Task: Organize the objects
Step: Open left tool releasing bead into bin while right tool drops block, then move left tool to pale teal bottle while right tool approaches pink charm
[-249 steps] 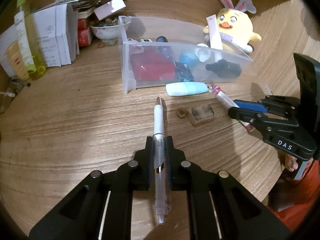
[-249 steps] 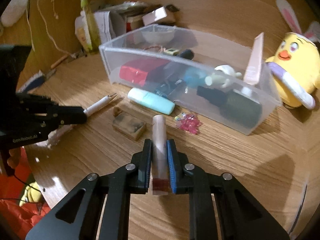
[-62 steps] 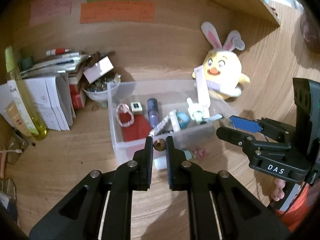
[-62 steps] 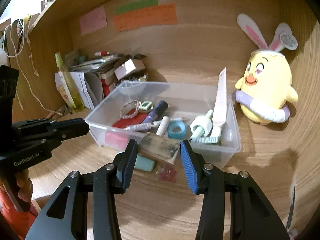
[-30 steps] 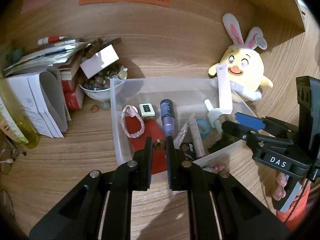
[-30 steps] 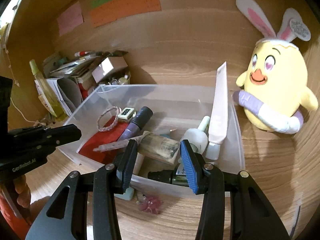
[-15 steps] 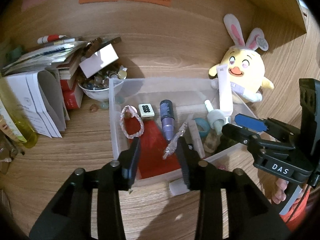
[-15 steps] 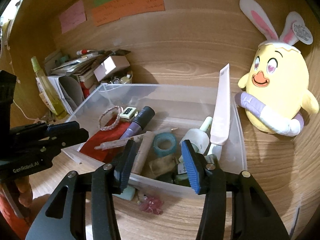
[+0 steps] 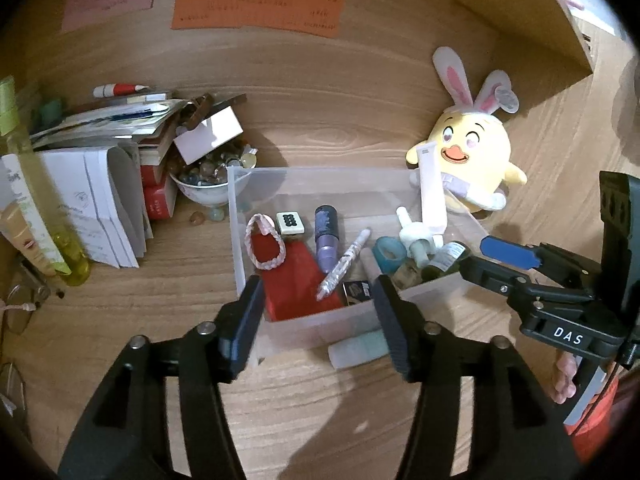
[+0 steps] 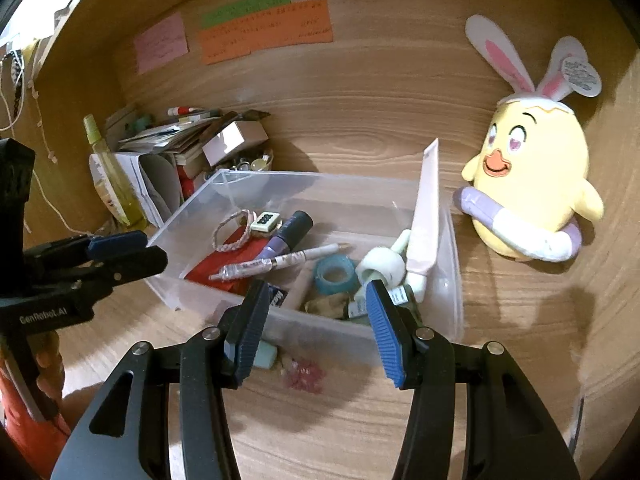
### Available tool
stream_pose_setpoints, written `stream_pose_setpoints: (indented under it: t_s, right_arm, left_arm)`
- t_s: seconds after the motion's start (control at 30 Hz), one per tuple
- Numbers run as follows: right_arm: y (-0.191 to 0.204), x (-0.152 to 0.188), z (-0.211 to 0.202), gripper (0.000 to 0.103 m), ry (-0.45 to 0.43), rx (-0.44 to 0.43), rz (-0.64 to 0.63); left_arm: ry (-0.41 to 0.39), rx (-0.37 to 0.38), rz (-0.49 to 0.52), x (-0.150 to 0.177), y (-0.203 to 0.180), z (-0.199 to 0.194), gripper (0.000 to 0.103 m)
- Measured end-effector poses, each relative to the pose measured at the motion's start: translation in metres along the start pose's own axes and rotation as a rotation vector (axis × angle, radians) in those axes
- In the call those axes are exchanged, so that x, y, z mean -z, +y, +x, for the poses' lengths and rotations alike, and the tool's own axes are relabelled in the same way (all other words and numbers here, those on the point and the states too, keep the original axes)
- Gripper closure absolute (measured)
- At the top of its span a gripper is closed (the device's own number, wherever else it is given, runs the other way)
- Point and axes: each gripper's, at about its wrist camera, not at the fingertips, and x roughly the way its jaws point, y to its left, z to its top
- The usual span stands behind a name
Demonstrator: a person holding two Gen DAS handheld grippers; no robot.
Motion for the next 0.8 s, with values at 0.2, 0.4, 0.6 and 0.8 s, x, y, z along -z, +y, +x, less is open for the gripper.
stream_pose_setpoints:
  t_s: [0.2, 0.4, 0.6, 0.8]
  right_arm:
    - [0.000, 0.015, -0.010, 0.056, 0.015, 0.003, -0.004]
    - [0.003, 0.035, -0.009, 0.056, 0.049, -0.004, 0.000]
    - [0.006, 0.050, 0.012, 0.062, 0.113, 0.003, -0.014]
    - [0.005, 0.054, 0.035, 0.064, 0.179, -0.039, 0.001]
  left_arm:
    - [-0.003, 0.011, 0.003, 0.012, -0.001, -0.014, 0.040]
    - [0.037, 0.023, 0.014, 0.030, -0.006, -0.012, 0.039]
    - [0.144, 0.028, 0.020, 0.047, -0.010, 0.020, 0.039]
    - [0.207, 0.044, 0.038, 0.051, -0.014, 0.043, 0.039]
